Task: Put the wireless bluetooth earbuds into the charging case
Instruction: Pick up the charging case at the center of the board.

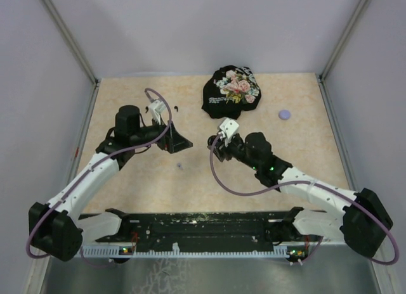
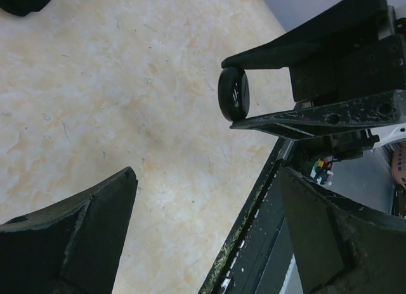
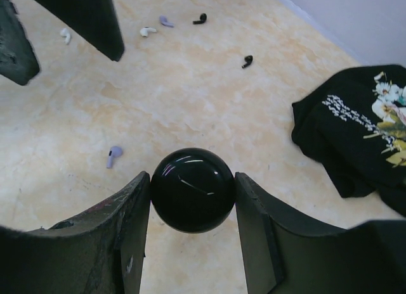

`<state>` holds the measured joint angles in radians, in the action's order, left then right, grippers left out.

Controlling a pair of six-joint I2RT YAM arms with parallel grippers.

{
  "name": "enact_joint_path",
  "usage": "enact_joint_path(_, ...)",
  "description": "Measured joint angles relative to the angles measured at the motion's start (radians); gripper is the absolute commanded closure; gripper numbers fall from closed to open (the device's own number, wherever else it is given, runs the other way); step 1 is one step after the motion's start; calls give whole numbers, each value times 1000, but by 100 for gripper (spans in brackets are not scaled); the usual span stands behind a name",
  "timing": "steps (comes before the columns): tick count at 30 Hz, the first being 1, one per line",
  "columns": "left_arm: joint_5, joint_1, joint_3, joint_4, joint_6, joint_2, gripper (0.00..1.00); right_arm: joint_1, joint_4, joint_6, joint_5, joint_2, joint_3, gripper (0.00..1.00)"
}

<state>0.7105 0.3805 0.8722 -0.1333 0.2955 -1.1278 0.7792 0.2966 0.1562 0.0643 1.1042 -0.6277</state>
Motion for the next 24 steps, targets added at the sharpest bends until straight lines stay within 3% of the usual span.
enact_joint_path(24,-58,22,121,-59,-53,-16,0,63,11,171,168,-41,-3,69)
